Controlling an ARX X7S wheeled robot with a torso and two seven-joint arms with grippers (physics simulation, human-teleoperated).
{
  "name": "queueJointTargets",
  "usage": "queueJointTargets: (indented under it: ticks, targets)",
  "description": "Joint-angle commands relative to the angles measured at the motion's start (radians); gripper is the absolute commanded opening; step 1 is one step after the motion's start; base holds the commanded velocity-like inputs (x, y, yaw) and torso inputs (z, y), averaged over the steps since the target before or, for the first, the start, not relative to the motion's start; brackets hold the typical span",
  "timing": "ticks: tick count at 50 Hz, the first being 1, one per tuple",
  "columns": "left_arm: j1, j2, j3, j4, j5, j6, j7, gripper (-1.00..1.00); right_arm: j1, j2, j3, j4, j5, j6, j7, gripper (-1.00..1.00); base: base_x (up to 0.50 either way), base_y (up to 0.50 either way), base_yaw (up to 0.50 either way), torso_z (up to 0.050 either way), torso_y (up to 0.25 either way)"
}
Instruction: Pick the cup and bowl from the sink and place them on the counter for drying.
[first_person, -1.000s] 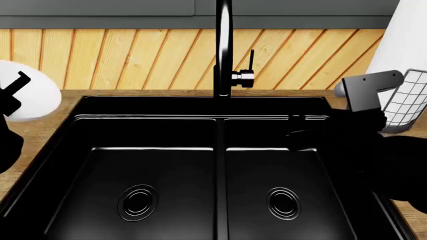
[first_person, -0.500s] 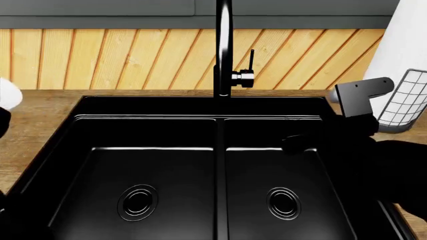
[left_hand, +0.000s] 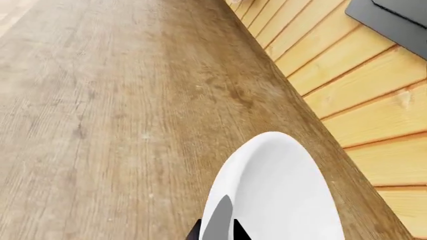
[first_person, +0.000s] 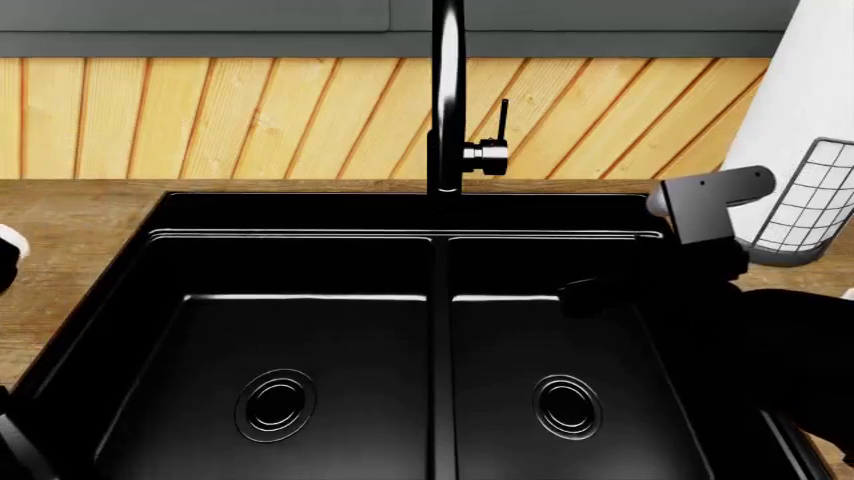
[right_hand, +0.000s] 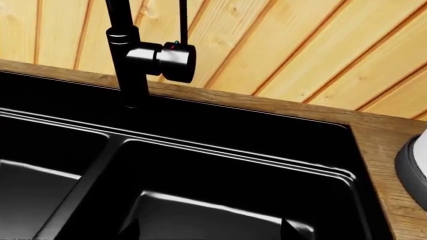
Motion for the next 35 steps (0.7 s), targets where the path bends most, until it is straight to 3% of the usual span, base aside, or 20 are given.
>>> queueJointTargets:
  ticks: [1, 35]
  targets:
    - [0.032, -0.004, -0.074, -0.055, -0.014, 0.026, -0.007, -1.00, -0.001, -0.006, -0.009, 0.004, -0.005, -0.002, -0.001, 1.00, 0.00, 0.00, 0.00, 0.000, 0.000]
    - [0.220, 0.027, -0.229, 0.009, -0.084, 0.000, 0.012, -1.00, -0.036, -0.007, -0.017, 0.003, -0.011, -0.026, -0.004, 1.00, 0.00, 0.00, 0.00, 0.000, 0.000]
